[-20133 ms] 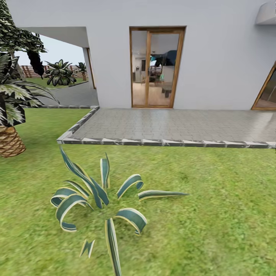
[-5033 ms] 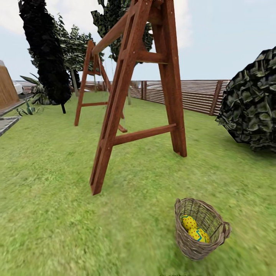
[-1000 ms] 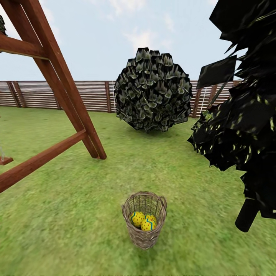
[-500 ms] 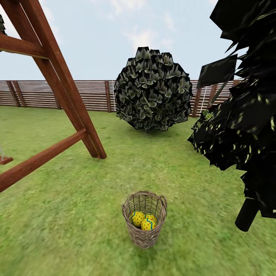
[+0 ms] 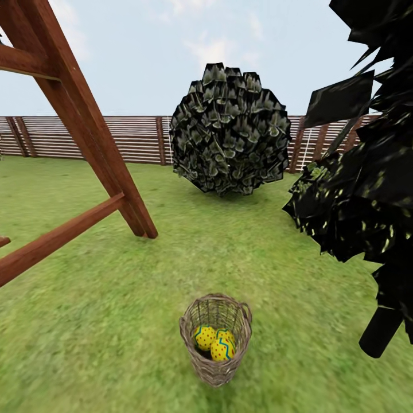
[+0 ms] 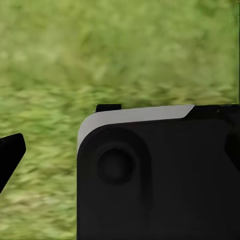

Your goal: Take the three Easter eggs out of the wicker basket on the lawn in the garden, then place them on the lawn next to a single tree (choose any tree) so that all three eggs are next to the same tree and none are left in the basket.

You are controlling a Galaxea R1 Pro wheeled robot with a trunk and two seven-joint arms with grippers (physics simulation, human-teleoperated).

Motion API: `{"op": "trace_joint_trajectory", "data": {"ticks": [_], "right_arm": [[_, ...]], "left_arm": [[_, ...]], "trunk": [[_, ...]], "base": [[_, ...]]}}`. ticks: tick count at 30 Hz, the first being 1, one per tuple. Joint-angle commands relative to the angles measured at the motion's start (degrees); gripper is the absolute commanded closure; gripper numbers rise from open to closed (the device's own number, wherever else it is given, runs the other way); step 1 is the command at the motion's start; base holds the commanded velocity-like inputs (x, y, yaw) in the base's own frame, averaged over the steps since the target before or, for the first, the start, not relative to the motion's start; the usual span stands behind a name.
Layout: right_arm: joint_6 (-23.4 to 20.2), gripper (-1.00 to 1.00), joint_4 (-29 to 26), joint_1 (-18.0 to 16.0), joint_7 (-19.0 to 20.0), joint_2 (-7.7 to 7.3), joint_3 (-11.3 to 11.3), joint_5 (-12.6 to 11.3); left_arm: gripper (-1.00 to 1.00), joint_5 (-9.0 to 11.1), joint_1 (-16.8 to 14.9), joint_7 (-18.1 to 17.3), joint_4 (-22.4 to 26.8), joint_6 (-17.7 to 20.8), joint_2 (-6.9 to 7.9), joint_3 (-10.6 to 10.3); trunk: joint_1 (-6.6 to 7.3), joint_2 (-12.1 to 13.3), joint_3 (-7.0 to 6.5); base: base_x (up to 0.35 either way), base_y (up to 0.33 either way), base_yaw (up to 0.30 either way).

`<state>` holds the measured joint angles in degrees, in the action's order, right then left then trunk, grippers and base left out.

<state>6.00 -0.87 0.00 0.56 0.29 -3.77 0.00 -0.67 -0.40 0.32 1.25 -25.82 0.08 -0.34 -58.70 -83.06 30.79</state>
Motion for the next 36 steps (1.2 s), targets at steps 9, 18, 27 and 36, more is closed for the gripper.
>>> {"op": "trace_joint_trajectory", "data": {"ticks": [9, 18, 27, 36], "right_arm": [[0.2, -1.00, -0.1, 0.0, 0.0, 0.39, -0.4, 0.2], [0.3, -1.00, -0.1, 0.0, 0.0, 0.37, -0.6, 0.1], [0.4, -1.00, -0.1, 0.0, 0.0, 0.67, -0.4, 0.1], [0.3, -1.00, -0.1, 0.0, 0.1, 0.91, -0.4, 0.2]], "left_arm": [[-1.00, 0.0, 0.0, 0.0, 0.0, -0.2, 0.01, -0.1], [-1.00, 0.1, 0.0, 0.0, 0.0, -0.2, 0.01, 0.0], [-1.00, 0.1, 0.0, 0.0, 0.0, -0.2, 0.01, 0.0], [-1.00, 0.1, 0.0, 0.0, 0.0, -0.2, 0.01, 0.4]], "trunk": [[-0.02, 0.0, 0.56], [-0.02, 0.0, 0.66], [-0.02, 0.0, 0.67], [-0.02, 0.0, 0.82]], "base": [[0.067, -0.036, 0.076], [0.004, -0.002, 0.007], [0.001, 0.000, 0.101], [0.139, 0.052, 0.259]]}}
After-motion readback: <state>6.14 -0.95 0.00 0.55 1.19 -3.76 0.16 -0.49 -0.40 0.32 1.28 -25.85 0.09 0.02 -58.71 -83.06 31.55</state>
